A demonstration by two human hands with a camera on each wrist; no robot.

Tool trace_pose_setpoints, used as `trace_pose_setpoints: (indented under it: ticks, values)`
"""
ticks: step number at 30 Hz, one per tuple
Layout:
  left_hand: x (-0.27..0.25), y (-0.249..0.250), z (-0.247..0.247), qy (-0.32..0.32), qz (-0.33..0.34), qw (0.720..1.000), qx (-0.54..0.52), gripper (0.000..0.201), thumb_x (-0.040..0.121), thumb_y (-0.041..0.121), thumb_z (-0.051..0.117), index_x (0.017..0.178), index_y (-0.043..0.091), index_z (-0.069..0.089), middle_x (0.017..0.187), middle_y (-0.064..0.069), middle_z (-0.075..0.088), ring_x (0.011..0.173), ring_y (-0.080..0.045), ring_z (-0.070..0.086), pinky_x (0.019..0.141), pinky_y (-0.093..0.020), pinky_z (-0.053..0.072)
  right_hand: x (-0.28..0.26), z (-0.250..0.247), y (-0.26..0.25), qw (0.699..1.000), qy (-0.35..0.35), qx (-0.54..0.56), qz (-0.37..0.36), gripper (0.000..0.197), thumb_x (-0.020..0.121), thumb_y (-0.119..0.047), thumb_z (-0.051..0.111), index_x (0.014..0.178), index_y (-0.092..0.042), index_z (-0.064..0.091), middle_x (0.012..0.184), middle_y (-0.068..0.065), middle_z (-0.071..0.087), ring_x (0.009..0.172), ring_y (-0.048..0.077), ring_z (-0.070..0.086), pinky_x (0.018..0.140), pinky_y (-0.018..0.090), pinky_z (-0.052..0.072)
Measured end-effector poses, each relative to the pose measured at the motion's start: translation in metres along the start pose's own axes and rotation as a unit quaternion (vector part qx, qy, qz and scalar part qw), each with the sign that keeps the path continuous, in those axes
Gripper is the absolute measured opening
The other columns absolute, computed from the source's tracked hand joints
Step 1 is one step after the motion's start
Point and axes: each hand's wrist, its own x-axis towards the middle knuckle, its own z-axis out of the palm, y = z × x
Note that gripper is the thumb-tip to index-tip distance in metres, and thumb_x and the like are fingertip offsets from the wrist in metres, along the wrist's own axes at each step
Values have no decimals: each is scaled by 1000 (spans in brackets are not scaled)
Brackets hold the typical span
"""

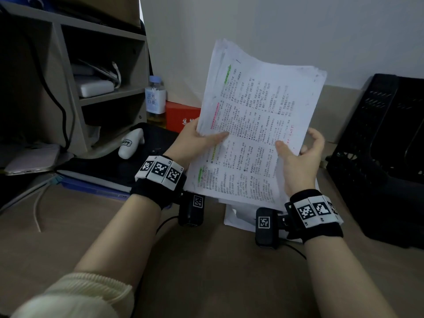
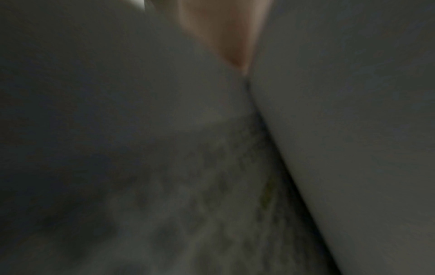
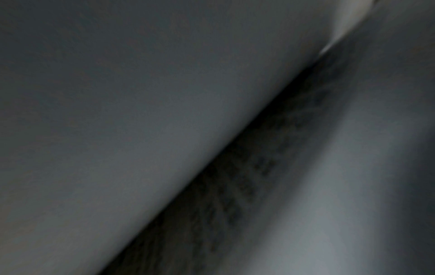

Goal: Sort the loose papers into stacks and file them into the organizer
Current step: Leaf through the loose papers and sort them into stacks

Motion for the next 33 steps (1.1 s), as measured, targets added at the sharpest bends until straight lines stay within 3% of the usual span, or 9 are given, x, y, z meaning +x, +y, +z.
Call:
trace_pose_setpoints:
  ticks: [3,7,11,17,20,24,27,30,33]
  values:
    - [0,2,2,10,51,999,4,38,88,17,69,124,11,59,117,-5,70,106,-21,69,93,-49,54,1,2,-7,1000,12,14,-24,50,87,2,64,127,-18,41,105,-6,67,93,1,68,79,20,55]
    - [1,7,8,37,110,993,10,27,89,17,68,116,19,63,115,0,70,107,-16,68,93,-42,55,3,4,-17,996,30,-7,-85,32,87,0,64,117,-7,54,107,-1,66,93,2,66,80,18,53]
    - [2,10,13,68,131,989,9,21,92,20,64,111,29,62,110,11,69,108,-10,66,92,-33,55,1,8,-26,991,25,-1,-132,30,86,1,63,102,-22,54,103,-5,65,94,2,65,83,20,53]
    - [7,2,14,100,112,989,-12,31,94,26,61,124,21,58,114,13,68,110,-5,64,93,-31,54,-5,21,-21,989,-20,-7,-148,28,89,-1,61,106,-20,50,109,4,62,104,14,62,86,21,52]
    - [8,-4,14,91,103,990,-21,26,95,23,59,122,24,58,110,17,67,104,2,64,89,-23,55,-7,22,-15,991,-35,-9,-128,30,90,-2,61,104,-26,49,109,0,61,104,10,62,86,22,52]
    - [8,-17,15,71,76,995,-4,19,97,22,58,113,32,58,103,20,67,94,9,64,81,-15,54,-8,22,1,995,-52,-30,-80,28,91,-2,60,108,-20,47,109,1,61,101,9,62,86,22,52]
    - [10,-25,12,71,54,996,-19,23,95,17,60,115,28,60,107,15,68,100,0,66,85,-20,55,-8,21,9,997,-71,-33,-27,29,91,-1,59,105,-24,47,105,-7,62,94,0,63,85,23,53]
    - [12,-31,6,64,28,997,-21,31,93,12,63,124,17,60,115,5,68,108,-11,66,90,-28,55,-7,21,12,994,-103,-36,30,31,91,-2,59,102,-29,50,103,-12,64,93,0,64,80,23,55]
    - [13,-36,1,62,-27,997,-24,37,89,12,68,125,9,62,119,-4,68,110,-18,65,98,-41,52,-9,20,18,984,-133,-50,108,25,89,-2,60,107,-19,57,95,-12,66,89,7,64,75,24,53]
